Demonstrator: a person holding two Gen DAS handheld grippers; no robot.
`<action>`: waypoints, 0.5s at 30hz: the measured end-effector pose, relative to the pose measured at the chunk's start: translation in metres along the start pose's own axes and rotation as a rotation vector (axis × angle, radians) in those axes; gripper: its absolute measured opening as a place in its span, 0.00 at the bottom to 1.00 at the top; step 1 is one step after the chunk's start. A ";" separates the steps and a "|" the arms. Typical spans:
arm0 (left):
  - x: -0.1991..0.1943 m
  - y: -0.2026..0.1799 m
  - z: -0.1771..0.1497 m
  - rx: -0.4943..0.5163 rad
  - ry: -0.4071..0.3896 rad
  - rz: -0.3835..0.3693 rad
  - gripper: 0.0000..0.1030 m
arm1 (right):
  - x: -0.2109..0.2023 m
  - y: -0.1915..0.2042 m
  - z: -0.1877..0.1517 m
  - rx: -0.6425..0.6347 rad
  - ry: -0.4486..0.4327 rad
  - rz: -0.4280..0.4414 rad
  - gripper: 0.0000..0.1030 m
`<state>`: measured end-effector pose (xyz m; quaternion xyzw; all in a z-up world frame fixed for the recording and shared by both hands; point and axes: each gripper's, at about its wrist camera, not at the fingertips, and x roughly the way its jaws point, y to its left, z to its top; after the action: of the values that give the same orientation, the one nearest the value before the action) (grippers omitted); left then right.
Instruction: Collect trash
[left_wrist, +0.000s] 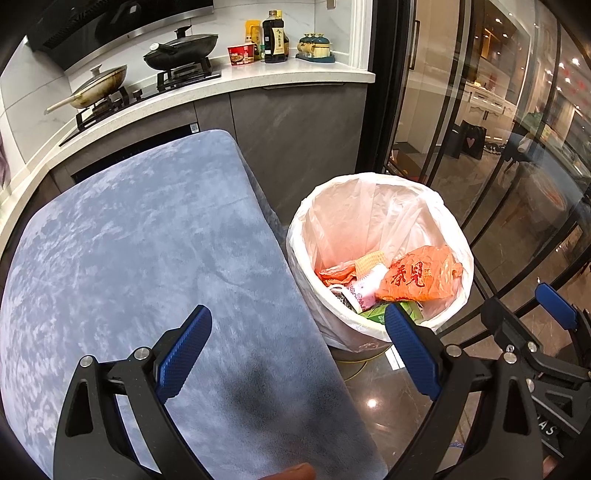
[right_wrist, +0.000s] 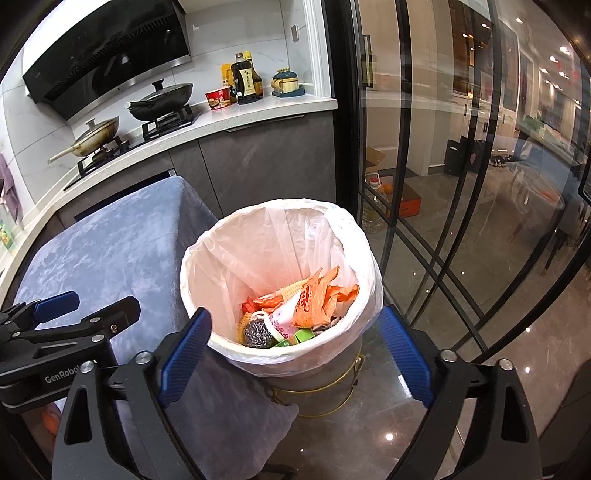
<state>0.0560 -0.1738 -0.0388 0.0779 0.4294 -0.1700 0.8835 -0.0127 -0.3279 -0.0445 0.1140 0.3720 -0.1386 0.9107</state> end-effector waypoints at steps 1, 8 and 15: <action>0.000 0.000 -0.001 0.000 0.001 0.000 0.87 | 0.000 -0.001 0.000 0.002 0.000 -0.001 0.91; 0.003 0.000 -0.002 -0.001 0.008 0.001 0.87 | 0.000 -0.002 -0.001 0.002 0.001 -0.004 0.92; 0.003 0.000 -0.002 -0.001 0.009 0.001 0.87 | 0.000 -0.003 -0.002 0.005 0.005 -0.005 0.93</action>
<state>0.0560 -0.1738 -0.0427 0.0782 0.4333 -0.1688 0.8818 -0.0145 -0.3305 -0.0463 0.1154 0.3743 -0.1415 0.9092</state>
